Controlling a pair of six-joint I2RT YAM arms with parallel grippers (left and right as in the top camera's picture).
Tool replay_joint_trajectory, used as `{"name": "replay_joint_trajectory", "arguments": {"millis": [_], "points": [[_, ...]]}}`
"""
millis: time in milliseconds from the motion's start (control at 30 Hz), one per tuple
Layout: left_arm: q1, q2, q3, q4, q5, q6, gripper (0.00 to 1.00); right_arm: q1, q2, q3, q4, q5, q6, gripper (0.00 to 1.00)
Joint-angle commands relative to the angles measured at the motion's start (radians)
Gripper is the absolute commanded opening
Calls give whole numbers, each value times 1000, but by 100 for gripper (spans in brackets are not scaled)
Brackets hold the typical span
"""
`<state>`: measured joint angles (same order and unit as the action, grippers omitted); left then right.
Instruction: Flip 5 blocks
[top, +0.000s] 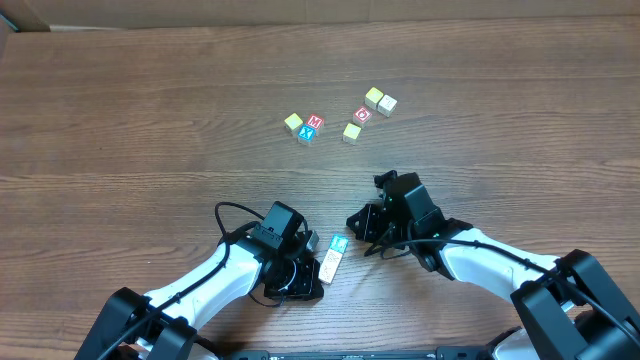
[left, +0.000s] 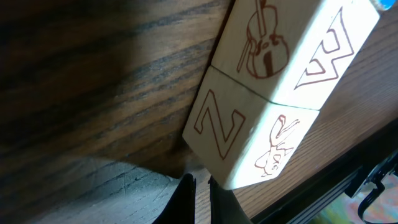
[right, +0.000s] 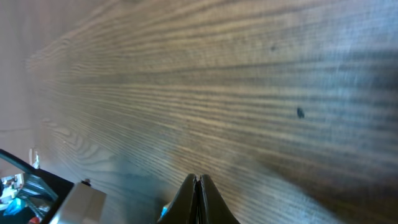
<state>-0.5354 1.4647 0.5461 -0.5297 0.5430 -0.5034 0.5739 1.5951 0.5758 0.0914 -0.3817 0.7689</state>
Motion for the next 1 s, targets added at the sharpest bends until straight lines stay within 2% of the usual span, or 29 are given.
{"name": "replay_joint_trajectory", "arguments": {"millis": [0,967], "points": [[-4,9,-6,3,6,-17,4,16,5,14,-12,46,43,4],[-4,9,-6,8,0,-17,4,49,46,14,5,28,63,4]]}}
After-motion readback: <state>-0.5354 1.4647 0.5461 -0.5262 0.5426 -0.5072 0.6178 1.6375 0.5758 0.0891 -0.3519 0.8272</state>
